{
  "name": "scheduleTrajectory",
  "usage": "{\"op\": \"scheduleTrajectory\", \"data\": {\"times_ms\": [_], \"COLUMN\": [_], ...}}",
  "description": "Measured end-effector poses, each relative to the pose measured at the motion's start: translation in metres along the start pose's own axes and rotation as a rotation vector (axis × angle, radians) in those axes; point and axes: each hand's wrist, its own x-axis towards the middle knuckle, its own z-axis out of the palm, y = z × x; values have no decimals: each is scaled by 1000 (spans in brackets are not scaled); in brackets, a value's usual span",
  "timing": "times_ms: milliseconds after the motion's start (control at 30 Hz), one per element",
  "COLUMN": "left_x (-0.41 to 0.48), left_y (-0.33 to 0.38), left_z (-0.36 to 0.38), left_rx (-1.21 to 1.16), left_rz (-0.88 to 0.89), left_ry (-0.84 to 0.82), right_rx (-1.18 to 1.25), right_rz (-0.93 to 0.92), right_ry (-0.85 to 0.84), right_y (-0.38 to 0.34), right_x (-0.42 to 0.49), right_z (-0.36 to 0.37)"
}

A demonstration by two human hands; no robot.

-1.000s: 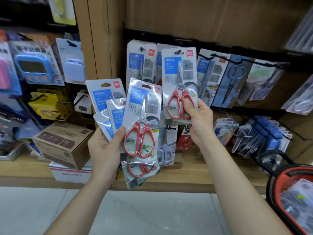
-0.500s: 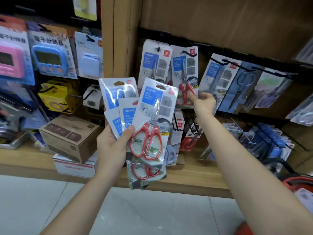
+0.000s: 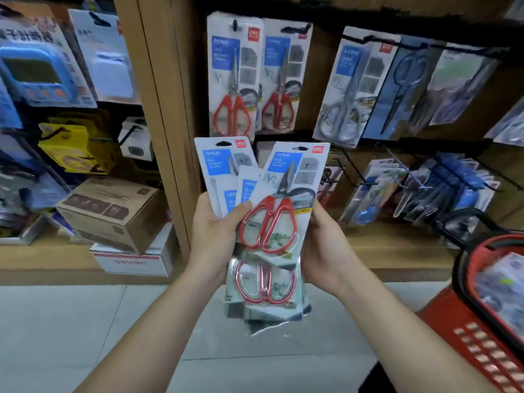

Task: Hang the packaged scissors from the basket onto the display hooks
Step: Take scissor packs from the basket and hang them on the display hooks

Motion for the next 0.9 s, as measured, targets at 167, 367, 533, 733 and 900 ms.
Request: {"op": "scheduleTrajectory", "data": {"times_ms": [167,367,533,733,900], "left_x": [-2,-5,-7,-10,-5], "left_y": [-4,-5,-7,-14,-6], "left_z": [4,15,22,29,24], "left_rx": [6,-12,84,123,97], "left_rz": [-49,-105,-54,15,18], "left_ry": [91,105,-81,33,45], "right_rx": [20,-176,-224,-199,-212], "right_rz": [0,-67,-179,-250,-267], "right_ry": [-35,48,129,246,336], "right_y": [2,4,2,-1,-3], "right_x": [-6,-11,-11,-11,-4], "right_z": [-2,-10,-18,-22,-29]}}
